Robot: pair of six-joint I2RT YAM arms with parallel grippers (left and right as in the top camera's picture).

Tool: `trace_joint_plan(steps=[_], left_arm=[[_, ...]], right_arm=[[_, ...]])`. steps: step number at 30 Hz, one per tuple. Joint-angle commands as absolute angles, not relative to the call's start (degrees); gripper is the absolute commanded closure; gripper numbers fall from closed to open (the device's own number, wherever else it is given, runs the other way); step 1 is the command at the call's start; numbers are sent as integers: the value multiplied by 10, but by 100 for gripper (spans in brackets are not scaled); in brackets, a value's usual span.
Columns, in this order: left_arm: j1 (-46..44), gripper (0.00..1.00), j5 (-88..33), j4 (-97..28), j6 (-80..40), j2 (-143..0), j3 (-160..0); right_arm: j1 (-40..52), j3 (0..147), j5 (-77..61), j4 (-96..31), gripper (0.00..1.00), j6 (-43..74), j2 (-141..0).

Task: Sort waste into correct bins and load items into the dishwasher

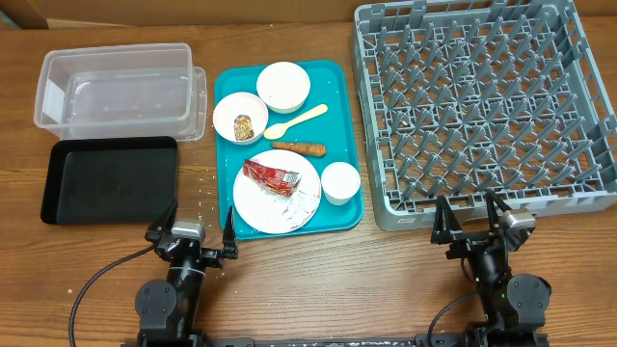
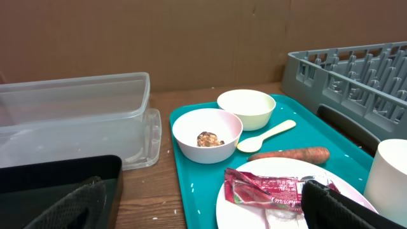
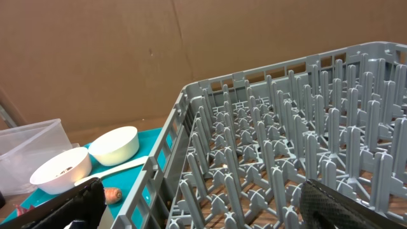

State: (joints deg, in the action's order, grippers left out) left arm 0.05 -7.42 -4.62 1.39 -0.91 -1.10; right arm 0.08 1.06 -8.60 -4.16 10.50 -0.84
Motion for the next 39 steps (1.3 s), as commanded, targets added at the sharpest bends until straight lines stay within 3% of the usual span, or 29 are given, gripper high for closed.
trace_joint_plan(steps=[1,39], left_arm=[[4,0,-69,-42,7,-3,-5],[4,0,-73,-37,6,-3,-5]], right_arm=[[-1,5,-61,-40,0,96,-2],[-1,5,-59,-25,0,95,-2]])
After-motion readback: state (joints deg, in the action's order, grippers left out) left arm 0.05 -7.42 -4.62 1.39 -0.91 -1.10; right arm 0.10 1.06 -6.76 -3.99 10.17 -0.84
